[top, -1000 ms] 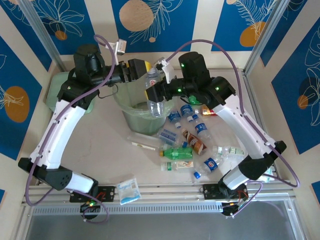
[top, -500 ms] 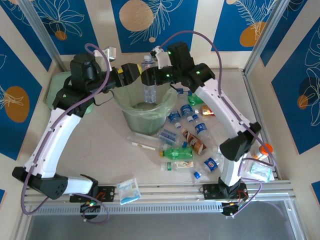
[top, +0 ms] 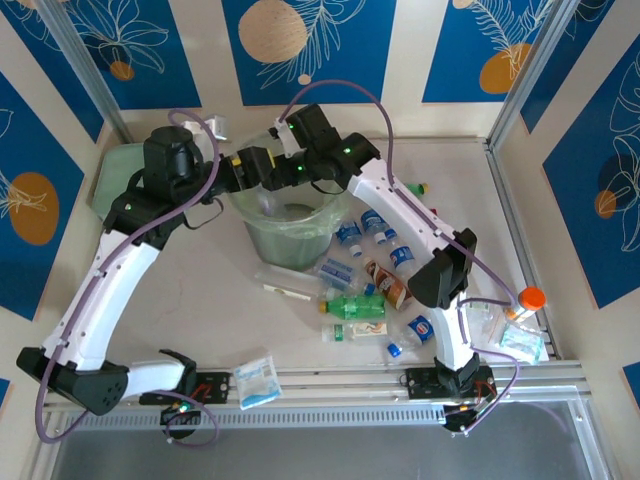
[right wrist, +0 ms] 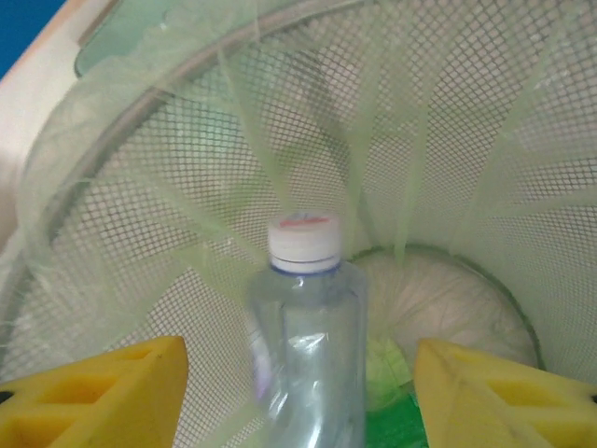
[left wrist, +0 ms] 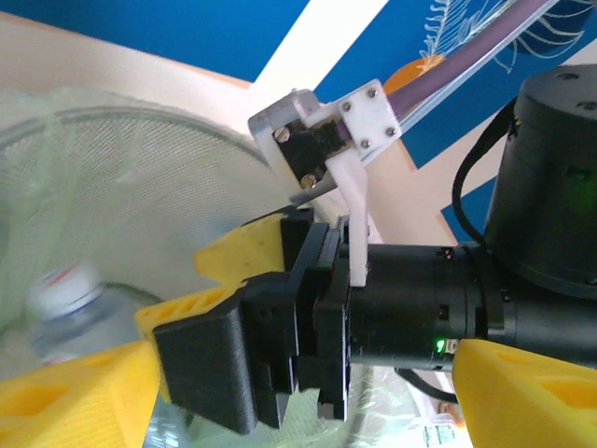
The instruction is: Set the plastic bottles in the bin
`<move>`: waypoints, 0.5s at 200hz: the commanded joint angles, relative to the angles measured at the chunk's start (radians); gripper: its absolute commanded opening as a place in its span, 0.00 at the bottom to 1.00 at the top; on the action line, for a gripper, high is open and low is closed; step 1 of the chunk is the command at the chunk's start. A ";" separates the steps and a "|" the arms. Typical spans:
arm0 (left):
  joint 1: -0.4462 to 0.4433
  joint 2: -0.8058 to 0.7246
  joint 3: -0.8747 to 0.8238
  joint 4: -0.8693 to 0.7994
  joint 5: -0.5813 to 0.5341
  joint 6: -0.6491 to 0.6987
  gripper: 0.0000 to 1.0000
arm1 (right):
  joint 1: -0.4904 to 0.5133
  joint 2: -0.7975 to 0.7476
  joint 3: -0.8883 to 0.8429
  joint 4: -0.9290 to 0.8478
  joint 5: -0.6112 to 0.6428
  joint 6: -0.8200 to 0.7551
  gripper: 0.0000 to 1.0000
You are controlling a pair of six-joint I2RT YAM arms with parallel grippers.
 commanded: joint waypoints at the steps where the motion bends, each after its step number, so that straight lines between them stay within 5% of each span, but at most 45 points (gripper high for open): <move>1: 0.009 -0.037 -0.034 -0.042 -0.049 0.029 0.82 | -0.003 0.000 0.005 -0.017 0.045 -0.006 0.70; 64: 0.009 -0.119 -0.121 -0.085 -0.101 0.041 0.82 | 0.026 -0.059 0.072 -0.020 0.101 -0.021 0.73; 100: 0.010 -0.172 -0.156 -0.127 -0.138 0.052 0.82 | 0.024 -0.162 0.103 -0.031 0.268 -0.013 0.74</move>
